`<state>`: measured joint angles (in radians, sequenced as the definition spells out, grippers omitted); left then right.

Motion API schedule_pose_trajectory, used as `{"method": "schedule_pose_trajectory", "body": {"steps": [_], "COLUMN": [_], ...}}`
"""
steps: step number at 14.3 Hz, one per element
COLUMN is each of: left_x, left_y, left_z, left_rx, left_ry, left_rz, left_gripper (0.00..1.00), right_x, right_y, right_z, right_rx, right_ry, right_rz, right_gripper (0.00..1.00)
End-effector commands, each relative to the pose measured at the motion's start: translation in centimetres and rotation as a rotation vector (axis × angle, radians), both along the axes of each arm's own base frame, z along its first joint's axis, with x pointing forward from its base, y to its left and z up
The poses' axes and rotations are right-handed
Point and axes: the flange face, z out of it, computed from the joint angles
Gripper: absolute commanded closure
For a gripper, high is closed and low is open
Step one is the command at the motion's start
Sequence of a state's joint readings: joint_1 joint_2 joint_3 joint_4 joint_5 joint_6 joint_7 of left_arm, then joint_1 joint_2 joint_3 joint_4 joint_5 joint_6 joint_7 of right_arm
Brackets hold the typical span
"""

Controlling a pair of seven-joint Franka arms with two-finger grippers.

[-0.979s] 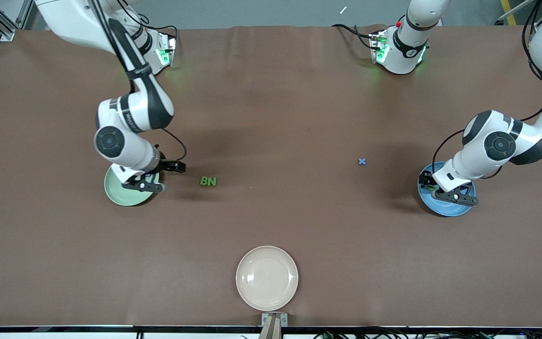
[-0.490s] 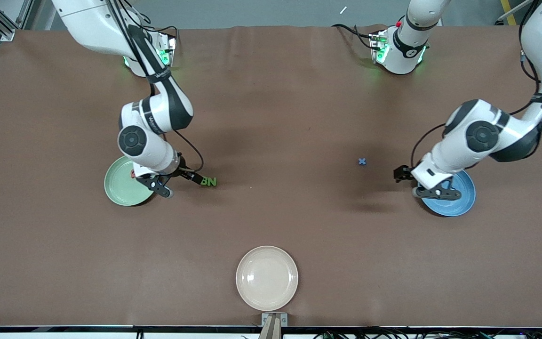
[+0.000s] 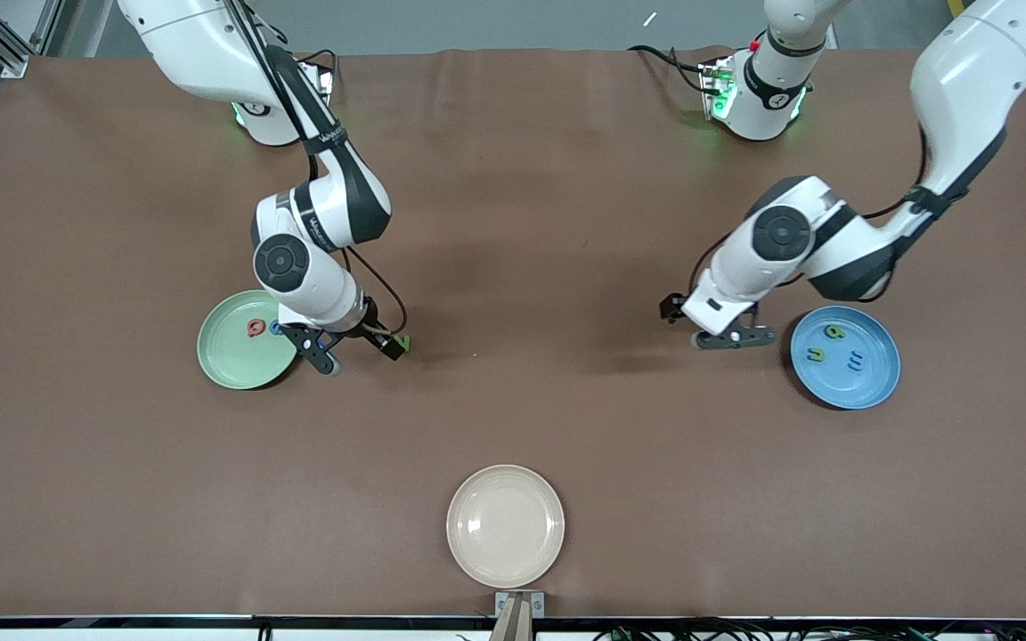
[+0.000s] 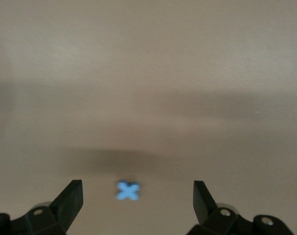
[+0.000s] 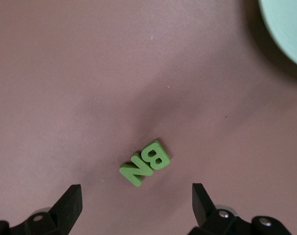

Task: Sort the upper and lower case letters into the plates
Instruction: 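Grasp the green N with the right gripper while the left gripper grasps x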

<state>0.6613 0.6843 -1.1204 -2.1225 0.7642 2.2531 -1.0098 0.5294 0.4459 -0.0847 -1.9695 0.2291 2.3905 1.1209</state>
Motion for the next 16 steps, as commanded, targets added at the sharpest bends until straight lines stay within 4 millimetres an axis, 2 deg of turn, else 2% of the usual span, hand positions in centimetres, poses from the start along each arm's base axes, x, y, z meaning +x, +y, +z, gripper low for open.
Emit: {"method": "schedule_pose_trajectory", "body": {"steps": [1, 2, 6, 8, 10, 14, 16], "left_x": [-1.2, -1.8, -3.7, -4.3, -4.6, -4.9, -4.9], "left_y": [-0.8, -1.0, 0.4, 1.4, 1.5, 1.8, 1.8], "left_z": [-2.5, -3.0, -5.3, -6.0, -6.3, -6.8, -6.8], "left_rx": [0.022, 0.025, 0.025, 0.033, 0.035, 0.040, 0.040], "left_ry": [-0.025, -0.041, -0.044, -0.033, -0.026, -0.014, -0.014], "left_rz": [0.026, 0.020, -0.009, -0.007, -0.010, -0.009, -0.009], "left_gripper": [0.01, 0.01, 0.04, 0.12, 0.21, 0.39, 0.48], "right_x": [0.3, 0.2, -0.6, -1.2, -1.6, -2.0, -1.7], "right_y": [0.2, 0.2, 1.5, 2.4, 3.3, 3.8, 3.4], "right_z": [-0.8, -1.3, -2.4, -2.9, -3.8, -6.1, -6.5], "right_rx": [-0.007, -0.015, -0.045, -0.057, -0.063, -0.131, -0.163], "right_ry": [0.027, 0.036, 0.059, 0.070, 0.058, 0.012, -0.015], "right_rz": [-0.150, -0.192, -0.330, -0.406, -0.452, -0.461, -0.458], "right_gripper": [0.00, 0.00, 0.00, 0.01, 0.03, 0.04, 0.05]}}
